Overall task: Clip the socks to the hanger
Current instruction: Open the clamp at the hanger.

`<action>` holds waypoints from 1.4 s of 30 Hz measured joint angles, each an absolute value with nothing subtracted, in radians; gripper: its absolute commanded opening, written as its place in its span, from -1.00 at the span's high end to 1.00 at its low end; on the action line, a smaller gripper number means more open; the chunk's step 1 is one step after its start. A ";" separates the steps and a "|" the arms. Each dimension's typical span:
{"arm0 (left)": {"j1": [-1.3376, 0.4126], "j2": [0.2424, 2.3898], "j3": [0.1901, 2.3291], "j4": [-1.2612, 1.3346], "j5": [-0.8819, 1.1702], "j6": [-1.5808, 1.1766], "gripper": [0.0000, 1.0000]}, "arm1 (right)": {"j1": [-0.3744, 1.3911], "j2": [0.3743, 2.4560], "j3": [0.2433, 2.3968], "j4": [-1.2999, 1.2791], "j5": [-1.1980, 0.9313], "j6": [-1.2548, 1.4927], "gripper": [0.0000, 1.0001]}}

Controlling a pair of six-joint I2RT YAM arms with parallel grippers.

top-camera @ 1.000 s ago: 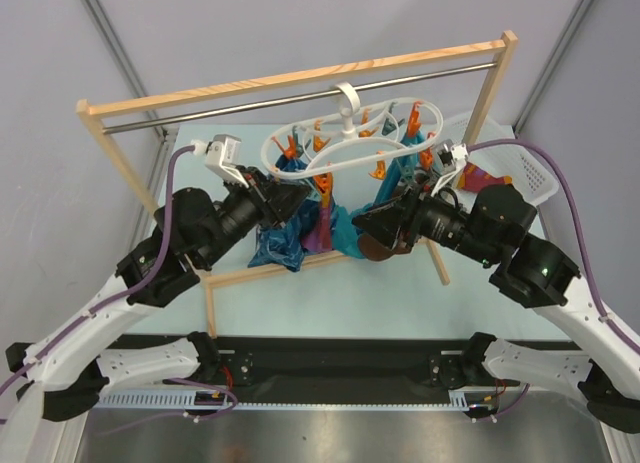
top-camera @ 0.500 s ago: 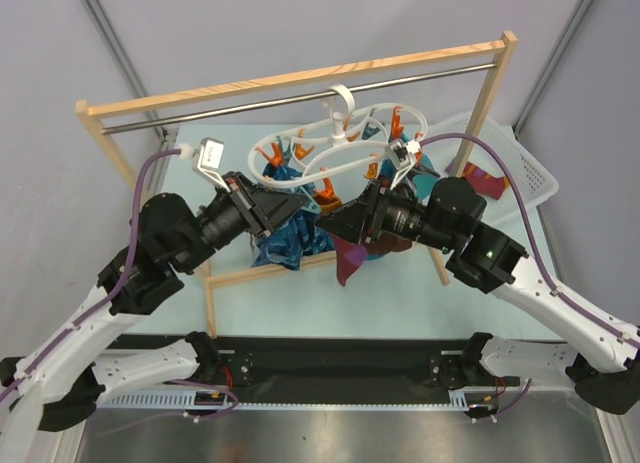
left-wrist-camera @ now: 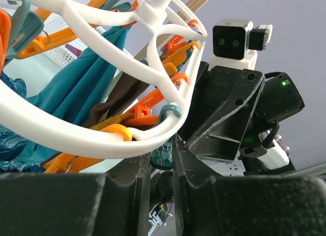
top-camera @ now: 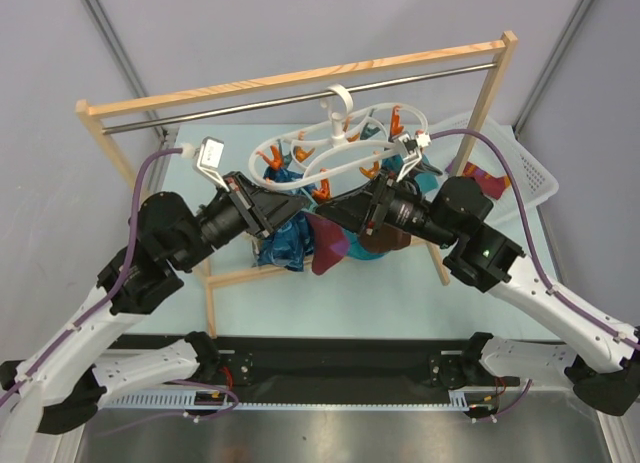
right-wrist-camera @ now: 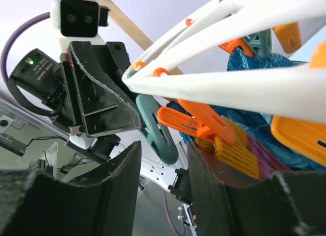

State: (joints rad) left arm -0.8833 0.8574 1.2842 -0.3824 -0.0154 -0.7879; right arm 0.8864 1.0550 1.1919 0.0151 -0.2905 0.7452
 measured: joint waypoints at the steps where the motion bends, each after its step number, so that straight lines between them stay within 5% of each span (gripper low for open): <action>1: -0.880 0.857 1.283 -0.381 -0.012 -0.789 0.89 | 0.884 1.056 1.192 0.022 -0.294 0.749 0.10; 10: -0.857 0.857 1.275 -0.375 0.014 -0.805 0.89 | 0.879 1.096 1.192 0.065 -0.358 0.760 0.18; 16: -0.849 0.857 1.275 -0.371 0.020 -0.812 0.87 | 0.877 1.105 1.191 0.079 -0.388 0.759 0.68; 18: -0.843 0.854 1.275 -0.366 0.020 -0.816 0.57 | 0.876 1.105 1.191 0.091 -0.395 0.758 0.99; 24: -0.841 0.829 1.256 -0.362 0.011 -0.818 -0.29 | 0.875 1.113 1.191 0.102 -0.402 0.759 1.00; 28: -0.841 0.803 1.242 -0.376 -0.001 -0.824 -0.52 | 0.873 1.129 1.191 0.102 -0.396 0.759 1.00; 42: -0.841 0.822 1.312 -0.579 -0.131 -1.060 -0.23 | 0.989 1.158 1.211 0.079 -0.218 0.492 1.00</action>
State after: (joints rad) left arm -0.8410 0.8223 1.3121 -0.5793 -0.1307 -1.0595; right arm 0.9890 1.1576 1.2114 0.0792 -0.2184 0.4923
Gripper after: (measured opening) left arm 0.627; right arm 0.098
